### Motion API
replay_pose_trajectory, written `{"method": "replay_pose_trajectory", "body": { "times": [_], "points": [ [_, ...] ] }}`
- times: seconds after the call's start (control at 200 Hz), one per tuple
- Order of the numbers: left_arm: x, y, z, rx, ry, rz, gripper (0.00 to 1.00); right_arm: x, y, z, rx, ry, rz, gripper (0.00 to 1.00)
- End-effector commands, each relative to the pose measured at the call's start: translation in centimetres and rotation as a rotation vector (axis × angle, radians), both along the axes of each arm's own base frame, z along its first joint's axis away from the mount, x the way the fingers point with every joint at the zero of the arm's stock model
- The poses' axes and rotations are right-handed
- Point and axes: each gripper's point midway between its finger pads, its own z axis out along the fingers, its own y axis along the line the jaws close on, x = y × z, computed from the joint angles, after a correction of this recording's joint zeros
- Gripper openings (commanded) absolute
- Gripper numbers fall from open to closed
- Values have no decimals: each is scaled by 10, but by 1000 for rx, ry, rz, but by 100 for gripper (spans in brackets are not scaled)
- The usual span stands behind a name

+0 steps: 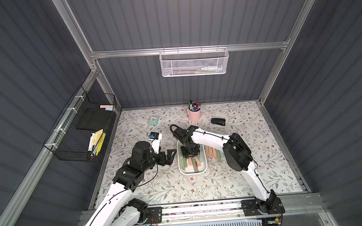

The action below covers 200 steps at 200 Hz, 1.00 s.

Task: Take the fruit knife out of the storage box
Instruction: Pick up the fruit knife from the storage box.

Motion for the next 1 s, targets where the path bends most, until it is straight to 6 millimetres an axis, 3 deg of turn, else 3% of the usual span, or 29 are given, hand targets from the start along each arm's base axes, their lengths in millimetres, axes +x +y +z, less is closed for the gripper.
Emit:
{"method": "replay_pose_trajectory", "body": {
  "times": [0.0, 0.32, 0.65, 0.996],
  "points": [
    [-1, 1, 5, -14, -11, 2, 99, 0, -10, -21, -82, -2, -7, 26],
    [-1, 1, 5, -16, -13, 2, 99, 18, -1, -1, -41, -81, -23, 22],
    [-2, -2, 5, -23, -10, -11, 99, 52, 2, 24, 43, -172, -82, 21],
    [-2, -2, 5, -22, -7, -15, 99, 58, 5, 39, 105, -191, -93, 21]
  ]
}}
